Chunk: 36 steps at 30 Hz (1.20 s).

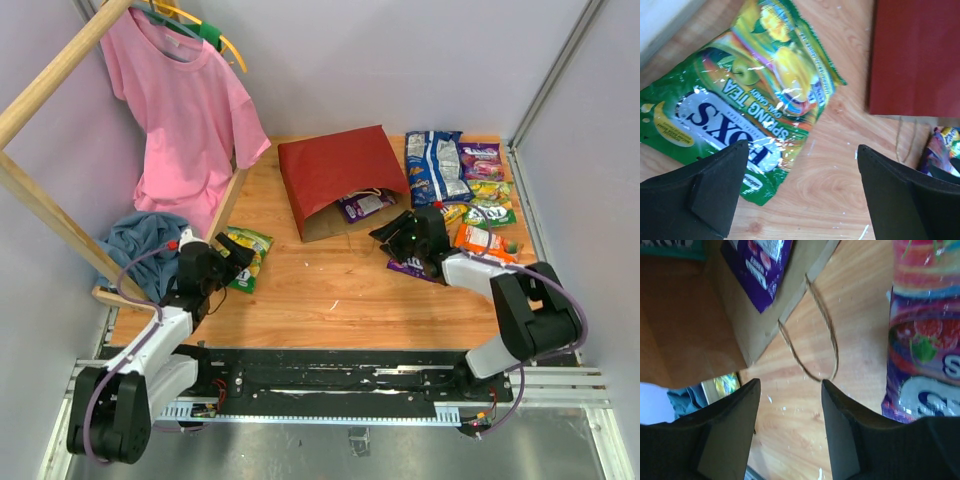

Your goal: Take the snacks out of the paper bag

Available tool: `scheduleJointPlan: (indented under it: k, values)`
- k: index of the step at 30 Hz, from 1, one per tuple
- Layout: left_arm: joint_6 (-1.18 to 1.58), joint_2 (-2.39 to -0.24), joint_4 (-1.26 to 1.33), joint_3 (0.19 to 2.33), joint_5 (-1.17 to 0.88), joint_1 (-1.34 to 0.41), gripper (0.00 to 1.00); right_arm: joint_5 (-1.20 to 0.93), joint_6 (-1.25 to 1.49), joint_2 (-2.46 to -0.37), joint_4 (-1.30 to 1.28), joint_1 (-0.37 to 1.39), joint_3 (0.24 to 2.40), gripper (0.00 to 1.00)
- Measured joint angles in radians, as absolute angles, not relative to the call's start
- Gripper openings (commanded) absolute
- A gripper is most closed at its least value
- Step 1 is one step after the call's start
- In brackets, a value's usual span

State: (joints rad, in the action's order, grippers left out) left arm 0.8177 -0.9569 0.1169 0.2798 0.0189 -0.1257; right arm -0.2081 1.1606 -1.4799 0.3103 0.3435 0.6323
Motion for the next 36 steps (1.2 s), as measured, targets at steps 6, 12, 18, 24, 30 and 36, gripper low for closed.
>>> scheduleJointPlan:
  k: [6, 12, 18, 24, 30, 36]
  values:
    - [0.782, -0.856, 0.062, 0.312, -0.028, -0.125, 0.94, -0.107, 1.234, -1.610, 0.471, 0.349, 0.654, 0.42]
    - [0.759, -0.793, 0.012, 0.320, -0.056, -0.125, 0.94, -0.047, 1.298, -1.755, 0.620, 0.349, 0.708, 0.41]
    - [0.748, -0.761, -0.020, 0.320, -0.085, -0.125, 0.95, 0.005, 1.317, -1.813, 0.654, 0.352, 0.764, 0.41]
    - [0.736, -0.757, -0.036, 0.320, -0.109, -0.125, 0.95, 0.040, 1.328, -1.869, 0.654, 0.353, 0.829, 0.40]
    - [0.722, -0.756, -0.045, 0.320, -0.123, -0.125, 0.96, 0.062, 1.340, -1.912, 0.641, 0.354, 0.852, 0.40]
    - [0.711, -0.758, -0.046, 0.320, -0.140, -0.125, 0.97, 0.090, 1.344, -1.942, 0.611, 0.358, 0.891, 0.39]
